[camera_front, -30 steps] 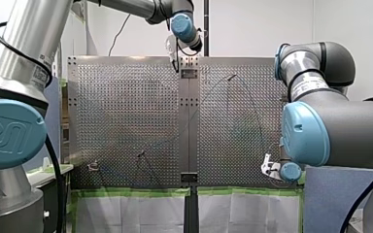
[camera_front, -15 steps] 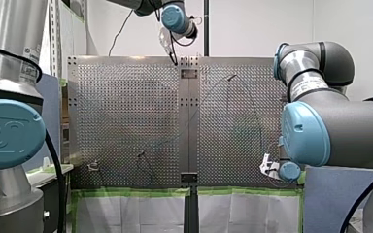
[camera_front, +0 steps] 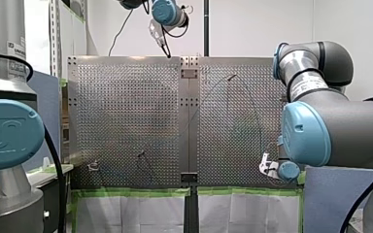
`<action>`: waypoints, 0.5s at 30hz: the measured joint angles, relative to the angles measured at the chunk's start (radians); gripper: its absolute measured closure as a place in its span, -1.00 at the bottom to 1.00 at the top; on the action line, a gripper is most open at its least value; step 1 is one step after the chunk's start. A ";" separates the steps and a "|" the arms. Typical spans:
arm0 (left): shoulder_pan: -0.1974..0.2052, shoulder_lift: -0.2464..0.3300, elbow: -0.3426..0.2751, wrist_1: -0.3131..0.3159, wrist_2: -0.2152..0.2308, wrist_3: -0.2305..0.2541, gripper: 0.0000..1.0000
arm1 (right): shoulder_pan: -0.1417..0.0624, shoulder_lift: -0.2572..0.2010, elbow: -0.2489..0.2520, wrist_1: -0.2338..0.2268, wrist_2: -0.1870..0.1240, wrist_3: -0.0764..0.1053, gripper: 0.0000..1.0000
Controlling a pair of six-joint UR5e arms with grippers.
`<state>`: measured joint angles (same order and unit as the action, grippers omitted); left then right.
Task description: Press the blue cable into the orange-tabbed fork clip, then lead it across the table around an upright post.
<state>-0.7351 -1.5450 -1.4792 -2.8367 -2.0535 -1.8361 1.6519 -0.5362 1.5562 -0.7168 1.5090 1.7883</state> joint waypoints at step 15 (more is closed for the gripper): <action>-0.010 0.002 -0.147 0.109 -0.044 0.007 -1.00 | 0.002 0.000 -0.001 0.000 0.000 0.000 1.00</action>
<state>-0.7447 -1.5427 -1.6263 -2.7275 -2.0975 -1.8294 1.6541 -0.5364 1.5552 -0.7166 1.5093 1.7886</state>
